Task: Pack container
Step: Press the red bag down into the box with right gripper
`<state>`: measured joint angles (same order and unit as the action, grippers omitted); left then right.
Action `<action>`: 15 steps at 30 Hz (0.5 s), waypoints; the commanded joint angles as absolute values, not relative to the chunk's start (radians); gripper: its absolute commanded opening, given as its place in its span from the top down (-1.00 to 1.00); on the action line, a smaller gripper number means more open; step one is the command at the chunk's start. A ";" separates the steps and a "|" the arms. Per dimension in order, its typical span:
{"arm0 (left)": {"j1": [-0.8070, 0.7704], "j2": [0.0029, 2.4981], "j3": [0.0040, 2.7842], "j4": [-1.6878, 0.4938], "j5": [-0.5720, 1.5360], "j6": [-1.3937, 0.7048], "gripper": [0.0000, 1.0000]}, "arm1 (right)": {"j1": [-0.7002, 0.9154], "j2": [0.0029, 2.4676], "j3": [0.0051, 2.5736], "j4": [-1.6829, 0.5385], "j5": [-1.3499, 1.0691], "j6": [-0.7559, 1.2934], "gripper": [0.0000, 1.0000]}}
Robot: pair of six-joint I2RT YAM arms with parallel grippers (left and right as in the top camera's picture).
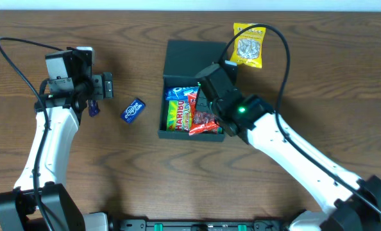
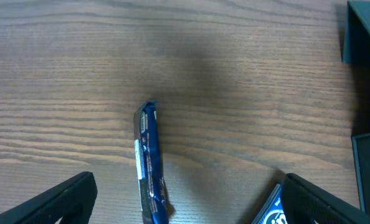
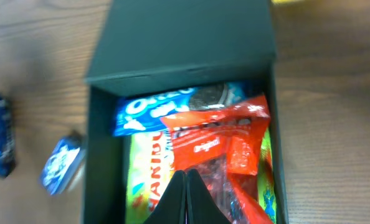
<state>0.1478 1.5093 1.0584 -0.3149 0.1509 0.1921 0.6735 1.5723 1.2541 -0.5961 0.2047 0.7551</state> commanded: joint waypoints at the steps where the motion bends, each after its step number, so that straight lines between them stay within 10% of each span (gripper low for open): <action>1: 0.150 1.511 1.073 -0.318 0.154 0.210 -0.91 | 0.676 1.585 1.255 -0.633 0.115 0.649 0.97; 15: 0.150 1.511 1.073 -0.318 0.154 0.210 -0.90 | 0.676 1.804 1.255 -0.749 0.110 0.612 0.97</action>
<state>0.1478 1.5093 1.0584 -0.3149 0.1505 0.1921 0.6735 1.7832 1.2552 -0.7189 0.1104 0.6350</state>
